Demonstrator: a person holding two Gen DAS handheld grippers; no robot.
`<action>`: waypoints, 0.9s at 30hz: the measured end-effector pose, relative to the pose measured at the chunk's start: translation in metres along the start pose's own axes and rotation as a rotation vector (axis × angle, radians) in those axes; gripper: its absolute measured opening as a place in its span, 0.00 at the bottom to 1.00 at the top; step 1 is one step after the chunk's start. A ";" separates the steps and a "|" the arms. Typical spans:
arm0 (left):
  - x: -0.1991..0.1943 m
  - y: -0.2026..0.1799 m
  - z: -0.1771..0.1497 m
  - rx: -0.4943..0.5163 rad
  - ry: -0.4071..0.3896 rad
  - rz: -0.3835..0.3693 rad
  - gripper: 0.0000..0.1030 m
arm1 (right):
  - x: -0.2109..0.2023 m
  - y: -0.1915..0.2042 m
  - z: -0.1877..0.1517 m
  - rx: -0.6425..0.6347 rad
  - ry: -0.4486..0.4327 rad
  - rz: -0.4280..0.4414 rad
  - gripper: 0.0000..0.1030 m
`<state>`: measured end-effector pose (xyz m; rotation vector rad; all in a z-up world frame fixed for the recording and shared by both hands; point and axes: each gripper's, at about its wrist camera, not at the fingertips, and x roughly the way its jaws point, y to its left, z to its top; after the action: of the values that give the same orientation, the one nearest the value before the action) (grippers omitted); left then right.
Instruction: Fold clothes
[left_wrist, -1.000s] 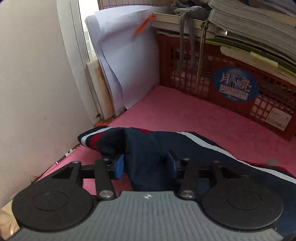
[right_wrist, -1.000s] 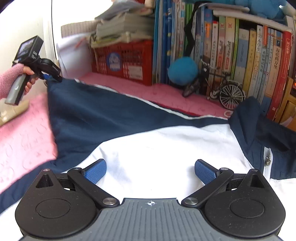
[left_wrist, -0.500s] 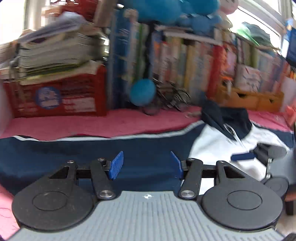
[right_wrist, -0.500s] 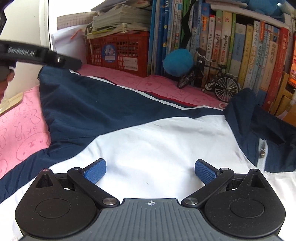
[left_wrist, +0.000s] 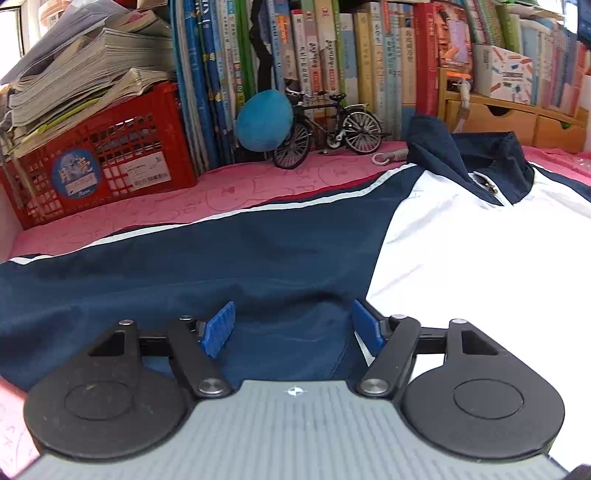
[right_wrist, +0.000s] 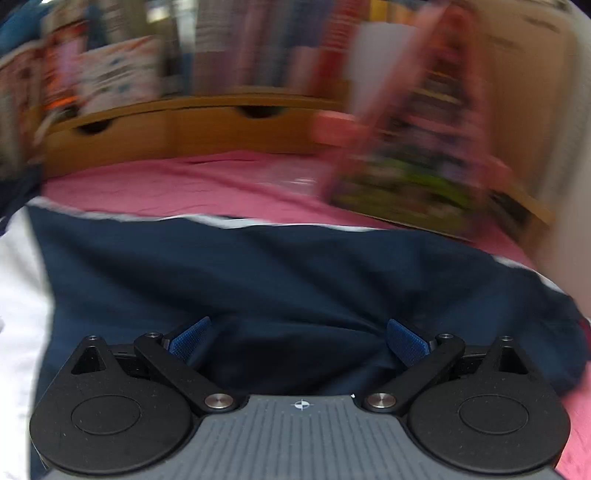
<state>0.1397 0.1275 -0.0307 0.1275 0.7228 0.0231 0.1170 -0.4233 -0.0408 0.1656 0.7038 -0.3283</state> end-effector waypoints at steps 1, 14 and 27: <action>-0.005 -0.006 0.006 0.020 -0.023 -0.013 0.55 | -0.010 -0.031 -0.001 0.124 -0.021 0.046 0.99; -0.009 -0.243 0.063 0.161 -0.108 -0.588 0.54 | -0.007 -0.176 -0.021 0.482 -0.142 -0.123 1.00; 0.006 -0.331 0.030 0.398 -0.080 -0.636 0.50 | -0.025 -0.167 0.048 -0.009 -0.534 -0.276 0.24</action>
<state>0.1563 -0.2034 -0.0537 0.2722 0.6552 -0.7322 0.0698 -0.5859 0.0057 -0.0317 0.1962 -0.6056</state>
